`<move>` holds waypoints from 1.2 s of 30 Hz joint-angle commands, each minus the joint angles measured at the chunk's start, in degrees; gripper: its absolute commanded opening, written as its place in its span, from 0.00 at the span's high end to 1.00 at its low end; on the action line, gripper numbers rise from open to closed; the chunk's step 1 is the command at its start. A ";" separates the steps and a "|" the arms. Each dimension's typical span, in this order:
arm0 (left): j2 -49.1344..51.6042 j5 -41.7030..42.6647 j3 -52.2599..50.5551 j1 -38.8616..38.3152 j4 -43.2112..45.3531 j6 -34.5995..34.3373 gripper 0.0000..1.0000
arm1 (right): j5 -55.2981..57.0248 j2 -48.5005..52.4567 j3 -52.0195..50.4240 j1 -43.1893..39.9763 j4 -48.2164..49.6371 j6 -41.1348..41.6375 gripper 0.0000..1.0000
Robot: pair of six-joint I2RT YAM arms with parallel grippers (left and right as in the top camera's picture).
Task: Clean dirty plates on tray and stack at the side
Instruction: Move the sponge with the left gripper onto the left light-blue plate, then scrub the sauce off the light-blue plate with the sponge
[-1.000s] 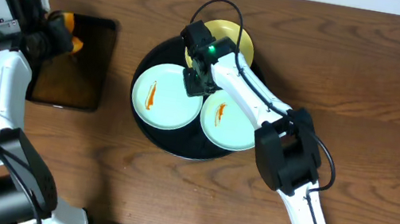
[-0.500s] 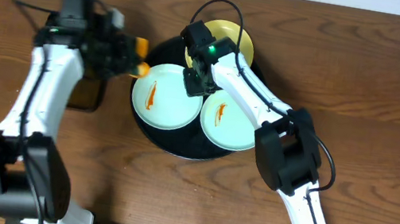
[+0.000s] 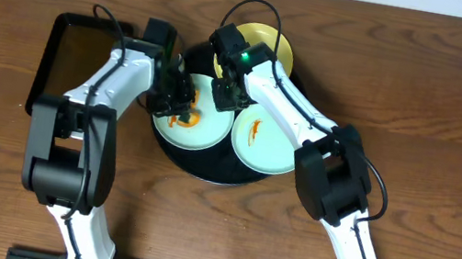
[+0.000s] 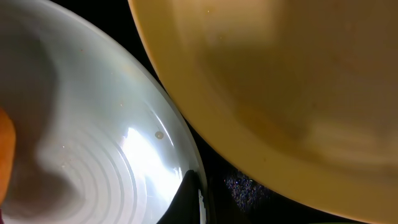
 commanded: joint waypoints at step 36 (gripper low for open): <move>-1.62 -11.63 0.46 -4.24 0.04 -0.68 0.64 | -0.85 1.90 -1.84 0.13 -0.72 1.01 0.99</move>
